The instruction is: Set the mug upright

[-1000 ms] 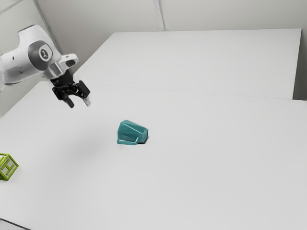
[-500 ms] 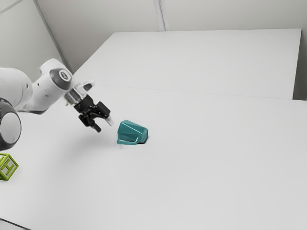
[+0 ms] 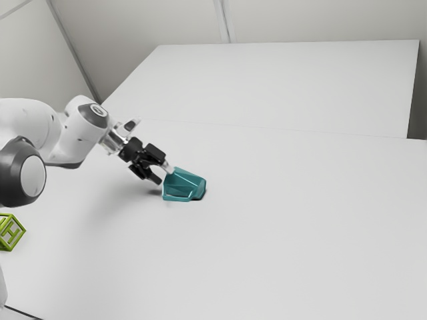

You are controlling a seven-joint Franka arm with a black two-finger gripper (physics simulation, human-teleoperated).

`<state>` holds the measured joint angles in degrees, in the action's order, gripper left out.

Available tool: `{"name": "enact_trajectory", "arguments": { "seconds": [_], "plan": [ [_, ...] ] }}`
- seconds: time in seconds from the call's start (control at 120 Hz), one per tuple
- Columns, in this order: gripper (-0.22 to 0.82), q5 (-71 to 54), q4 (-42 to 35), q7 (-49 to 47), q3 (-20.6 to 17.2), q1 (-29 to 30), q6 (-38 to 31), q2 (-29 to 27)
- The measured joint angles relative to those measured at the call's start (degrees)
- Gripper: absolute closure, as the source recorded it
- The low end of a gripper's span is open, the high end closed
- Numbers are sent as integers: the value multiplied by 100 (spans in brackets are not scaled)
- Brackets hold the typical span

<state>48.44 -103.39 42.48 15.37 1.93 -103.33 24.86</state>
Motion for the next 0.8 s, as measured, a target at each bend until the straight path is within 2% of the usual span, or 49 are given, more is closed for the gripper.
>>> {"name": "enact_trajectory", "arguments": {
  "seconds": [0.425,0.525,0.708,0.8],
  "plan": [
    [2,738,-93,497,-211,4,63,168],
    [15,815,-110,566,-216,-4,65,172],
    [52,864,-113,663,-210,-15,69,173],
    [61,869,-112,700,-214,-18,65,167]
  ]
}}
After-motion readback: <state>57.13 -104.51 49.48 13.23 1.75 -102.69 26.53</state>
